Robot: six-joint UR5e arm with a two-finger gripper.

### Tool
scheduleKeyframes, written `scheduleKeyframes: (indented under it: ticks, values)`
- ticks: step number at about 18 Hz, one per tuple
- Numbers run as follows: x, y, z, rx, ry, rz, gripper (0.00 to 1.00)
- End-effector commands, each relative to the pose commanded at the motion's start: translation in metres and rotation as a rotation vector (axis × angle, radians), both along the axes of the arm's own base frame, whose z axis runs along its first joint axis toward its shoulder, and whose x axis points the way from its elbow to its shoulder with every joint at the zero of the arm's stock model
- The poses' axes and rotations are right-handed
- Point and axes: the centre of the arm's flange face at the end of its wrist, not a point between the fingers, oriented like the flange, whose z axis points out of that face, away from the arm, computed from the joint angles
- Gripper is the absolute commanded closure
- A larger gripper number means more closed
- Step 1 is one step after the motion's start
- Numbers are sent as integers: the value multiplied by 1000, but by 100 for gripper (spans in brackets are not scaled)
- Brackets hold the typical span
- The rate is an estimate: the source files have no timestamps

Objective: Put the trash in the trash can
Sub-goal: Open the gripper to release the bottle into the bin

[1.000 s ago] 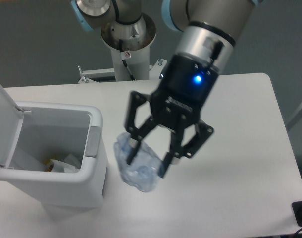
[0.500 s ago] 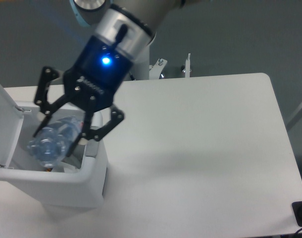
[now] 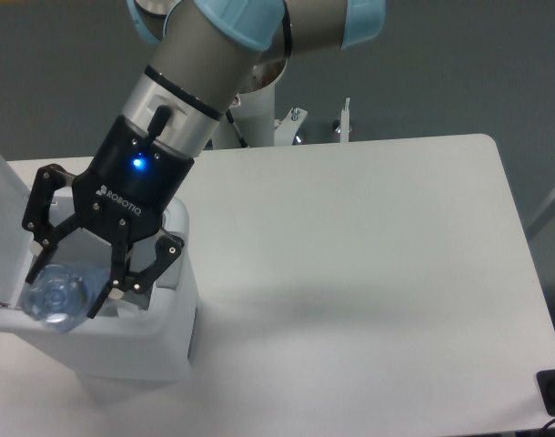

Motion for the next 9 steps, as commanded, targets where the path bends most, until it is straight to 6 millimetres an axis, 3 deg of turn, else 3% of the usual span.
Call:
scheduleKeyframes:
  ticks: [5, 9]
  values:
    - [-3, 3, -12, -16, -11, 1, 6]
    - [-56, -17, -28, -46, -20, 92, 0]
